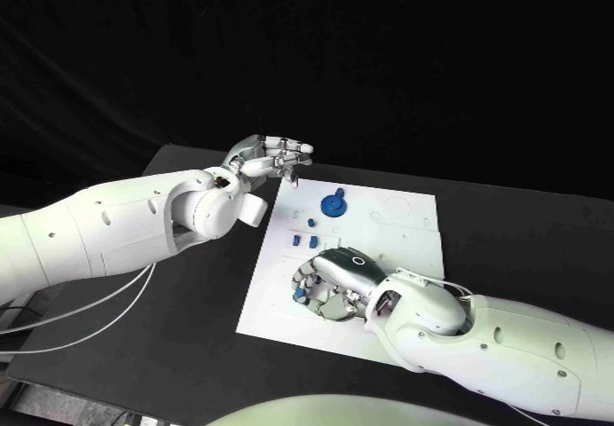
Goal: Assemble the parts on the task board
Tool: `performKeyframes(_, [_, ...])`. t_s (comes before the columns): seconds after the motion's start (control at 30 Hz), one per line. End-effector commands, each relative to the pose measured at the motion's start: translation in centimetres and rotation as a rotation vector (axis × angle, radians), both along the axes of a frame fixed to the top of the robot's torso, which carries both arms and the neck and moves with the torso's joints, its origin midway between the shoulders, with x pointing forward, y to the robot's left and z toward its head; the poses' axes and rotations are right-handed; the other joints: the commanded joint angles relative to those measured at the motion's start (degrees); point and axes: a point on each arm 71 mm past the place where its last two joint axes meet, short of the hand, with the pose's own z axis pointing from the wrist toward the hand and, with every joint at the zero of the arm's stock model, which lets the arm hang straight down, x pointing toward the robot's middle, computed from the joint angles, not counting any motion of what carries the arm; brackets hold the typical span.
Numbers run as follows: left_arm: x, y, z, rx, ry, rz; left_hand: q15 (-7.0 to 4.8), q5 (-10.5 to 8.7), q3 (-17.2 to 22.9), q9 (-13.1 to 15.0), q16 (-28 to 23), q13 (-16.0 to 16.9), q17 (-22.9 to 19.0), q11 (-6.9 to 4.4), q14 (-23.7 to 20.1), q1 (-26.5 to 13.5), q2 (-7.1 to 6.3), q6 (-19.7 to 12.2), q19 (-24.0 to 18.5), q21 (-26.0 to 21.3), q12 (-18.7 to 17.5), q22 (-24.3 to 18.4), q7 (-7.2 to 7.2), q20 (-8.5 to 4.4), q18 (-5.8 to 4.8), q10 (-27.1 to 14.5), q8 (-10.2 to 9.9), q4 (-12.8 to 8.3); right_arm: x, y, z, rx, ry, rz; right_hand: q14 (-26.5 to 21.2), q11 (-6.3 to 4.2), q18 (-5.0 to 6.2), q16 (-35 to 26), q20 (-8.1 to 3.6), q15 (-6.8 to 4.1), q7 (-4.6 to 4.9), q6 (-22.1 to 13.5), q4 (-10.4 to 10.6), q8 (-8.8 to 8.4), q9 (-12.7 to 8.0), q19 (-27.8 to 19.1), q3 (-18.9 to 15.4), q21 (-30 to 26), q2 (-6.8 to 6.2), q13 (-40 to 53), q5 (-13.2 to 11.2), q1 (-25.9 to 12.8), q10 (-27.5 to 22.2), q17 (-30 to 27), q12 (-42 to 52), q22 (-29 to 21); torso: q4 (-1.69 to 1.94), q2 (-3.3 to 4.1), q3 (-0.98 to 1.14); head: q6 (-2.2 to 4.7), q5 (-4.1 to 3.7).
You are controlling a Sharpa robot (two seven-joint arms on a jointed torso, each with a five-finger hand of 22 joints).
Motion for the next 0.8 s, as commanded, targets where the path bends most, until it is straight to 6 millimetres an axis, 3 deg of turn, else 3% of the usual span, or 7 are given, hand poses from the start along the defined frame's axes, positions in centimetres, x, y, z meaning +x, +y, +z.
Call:
performKeyframes(0.03, [0.0, -0.2, 0.1, -0.011, -0.001, -0.016, 0.08, 0.31, -0.21, -0.08, -0.17, 0.10, -0.10, 0.11, -0.37, 0.06, 0.51, 0.19, -0.05, -0.22, 0.24, -0.08, 0.21, -0.25, 0.81, -0.43, 0.33, 0.02, -0.1, 0.0, -0.2, -0.021, -0.017, -0.006, 2.00, 0.24, -0.34, 0.00, 0.50, 0.32, -0.16, -2.39, 0.06, -1.70, -0.81, 2.83, -0.33, -0.32, -1.13, 0.19, 0.29, 0.09, 0.21, -0.02, -0.31, 11.38, 0.00, -0.02, 0.00, -0.01, 0.00])
performKeyframes(0.2, [0.0, -0.2, 0.1, -0.011, 0.000, -0.015, 0.08, 0.31, -0.21, -0.08, -0.17, 0.10, -0.10, 0.11, -0.37, 0.06, 0.51, 0.19, -0.05, -0.22, 0.24, -0.08, 0.21, -0.25, 0.81, -0.43, 0.33, 0.02, 0.0, -0.3, 0.0, 0.002, -0.030, -0.022, 2.02, -0.34, -0.35, 0.07, 0.21, -0.19, -0.29, -6.12, -0.08, -4.08, -1.89, 2.89, -0.26, -0.23, -1.78, 0.44, 0.26, 0.11, 0.34, 0.05, -0.33, 11.47, -0.03, -0.01, 0.01, 0.08, -0.03])
performKeyframes(0.3, [-0.1, -0.1, 0.1, -0.011, 0.000, -0.015, 0.08, 0.31, -0.21, -0.08, -0.17, 0.10, -0.10, 0.11, -0.37, 0.06, 0.51, 0.19, -0.05, -0.22, 0.24, -0.08, 0.21, -0.25, 0.81, -0.43, 0.33, 0.02, -0.1, -0.4, 0.1, 0.021, -0.038, -0.027, 2.02, -0.42, -0.35, 0.09, 0.12, -0.23, -0.35, -6.94, -0.10, -4.59, -2.12, 2.90, -0.32, -0.22, -2.01, 0.51, 0.24, 0.05, 0.37, 0.07, -0.34, 11.49, -0.04, -0.02, 0.03, 0.12, -0.06])
performKeyframes(0.43, [-0.1, -0.1, 0.1, -0.010, 0.000, -0.013, 0.08, 0.31, -0.21, -0.08, -0.17, 0.10, -0.10, 0.11, -0.37, 0.06, 0.51, 0.19, -0.05, -0.22, 0.24, -0.08, 0.21, -0.25, 0.81, -0.43, 0.33, 0.02, -0.4, -0.9, 0.6, 0.068, -0.055, -0.029, 1.99, -0.68, -0.35, 0.03, -0.08, -0.46, -1.20, -10.15, 0.02, -6.39, -2.96, 2.92, -0.84, -0.24, -2.70, 0.65, 0.41, -0.33, 0.29, -0.10, -0.45, 11.51, -0.05, -0.03, 0.08, 0.26, -0.14])
performKeyframes(0.5, [-0.1, 0.0, 0.1, -0.010, 0.000, -0.012, 0.08, 0.31, -0.21, -0.08, -0.17, 0.10, -0.10, 0.11, -0.37, 0.06, 0.51, 0.19, -0.05, -0.22, 0.24, -0.08, 0.21, -0.25, 0.81, -0.43, 0.33, 0.02, -0.5, -1.2, 0.9, 0.089, -0.063, -0.030, 1.94, -0.87, -0.34, -0.07, -0.23, -0.62, -1.89, -14.21, 0.25, -7.76, -4.48, 2.91, -1.38, -0.32, -2.90, 0.75, 0.83, -0.55, 0.26, -0.33, -0.55, 11.50, -0.09, -0.05, 0.09, 0.44, -0.24])
performKeyframes(0.7, [0.0, 0.2, 0.1, -0.008, 0.001, -0.009, 0.08, 0.31, -0.21, -0.08, -0.17, 0.10, -0.10, 0.11, -0.37, 0.06, 0.51, 0.19, -0.05, -0.22, 0.24, -0.08, 0.21, -0.25, 0.81, -0.43, 0.33, 0.02, -0.8, -3.1, 2.4, 0.177, -0.065, -0.053, 1.97, -1.02, -0.39, -0.05, -0.42, -0.79, -1.34, -10.92, 0.37, -6.77, -3.49, 3.01, -1.72, -0.14, -2.84, 0.99, 2.03, -0.39, 1.03, -0.30, -0.32, 11.61, -0.15, -0.12, 0.04, 0.94, -0.87])
performKeyframes(0.8, [0.0, 0.2, 0.1, -0.008, 0.001, -0.009, 0.08, 0.31, -0.22, -0.08, -0.16, 0.16, -0.12, 0.11, -0.40, -0.01, 0.60, 0.19, -0.07, -0.26, 0.37, -0.10, 0.20, -0.24, 0.81, -0.52, 0.35, 0.08, -0.3, -4.9, 3.1, 0.215, -0.006, -0.109, 1.96, -0.42, -0.39, -0.12, -0.34, -0.46, -0.27, -6.13, 0.65, -4.22, -2.62, 3.00, -1.83, -0.23, -2.42, 1.30, 2.34, -0.44, 2.06, -0.49, 0.10, 11.59, -0.13, -0.15, 0.04, 1.42, -1.81])
